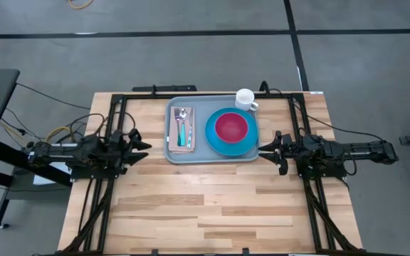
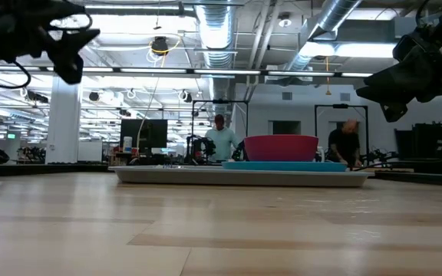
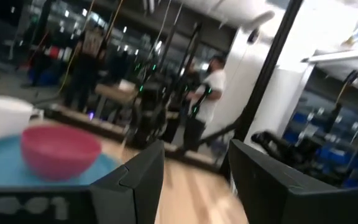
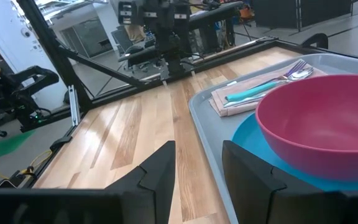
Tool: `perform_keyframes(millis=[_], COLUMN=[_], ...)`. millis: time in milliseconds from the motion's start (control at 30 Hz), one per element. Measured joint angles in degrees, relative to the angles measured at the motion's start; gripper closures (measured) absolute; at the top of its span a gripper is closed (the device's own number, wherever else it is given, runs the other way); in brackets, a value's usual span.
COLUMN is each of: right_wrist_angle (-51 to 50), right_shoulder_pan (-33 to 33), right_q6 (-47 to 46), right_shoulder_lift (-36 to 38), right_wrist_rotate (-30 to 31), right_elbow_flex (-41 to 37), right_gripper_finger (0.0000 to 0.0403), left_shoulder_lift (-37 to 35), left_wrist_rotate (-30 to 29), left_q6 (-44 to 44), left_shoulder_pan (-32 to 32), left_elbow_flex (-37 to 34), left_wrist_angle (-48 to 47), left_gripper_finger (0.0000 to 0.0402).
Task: Set up tray
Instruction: Return to Home Position
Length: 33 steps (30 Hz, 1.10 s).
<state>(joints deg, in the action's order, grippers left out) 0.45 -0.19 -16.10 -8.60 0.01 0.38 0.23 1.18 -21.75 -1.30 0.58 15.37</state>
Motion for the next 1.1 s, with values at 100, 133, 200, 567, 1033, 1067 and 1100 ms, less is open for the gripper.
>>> perform_keyframes(millis=[100,133,200,567,1033,1067,1100], right_wrist_angle=[0.00,0.01,0.00,0.02,0.01,0.02,0.00], right_shoulder_pan=[0.00,0.00,0.00,0.00,0.00,0.00,0.00], right_q6=[-0.02,-0.02,-0.01,-0.02,-0.02,-0.02,-0.02], right_shoulder_lift=[-0.01,-0.01,0.00,0.00,-0.01,0.00,0.00], right_wrist_rotate=[0.00,0.00,0.00,0.00,0.00,-0.02,0.00], right_elbow_flex=[-0.01,0.00,0.00,0.00,0.00,-0.02,0.00], right_gripper_finger=[0.0280,0.0280,0.0280,0.0280,0.0280,0.0280,0.0280], left_shoulder_lift=[0.00,0.00,0.00,0.04,0.22,0.22,0.22], left_wrist_rotate=[-0.01,-0.03,-0.06,-0.01,-0.56,-0.56,-0.56], left_q6=[0.66,1.20,2.29,4.93,4.30,4.26,4.24], left_shoulder_pan=[0.00,0.00,0.00,0.00,0.00,0.00,0.00], left_elbow_flex=[-0.02,-0.04,-0.04,0.28,0.39,0.42,0.44], left_wrist_angle=[-3.43,-4.22,-6.08,-14.42,-14.89,-14.92,-14.96], left_gripper_finger=[0.0232,0.0232,0.0232,0.0232,0.0232,0.0232,0.0232])
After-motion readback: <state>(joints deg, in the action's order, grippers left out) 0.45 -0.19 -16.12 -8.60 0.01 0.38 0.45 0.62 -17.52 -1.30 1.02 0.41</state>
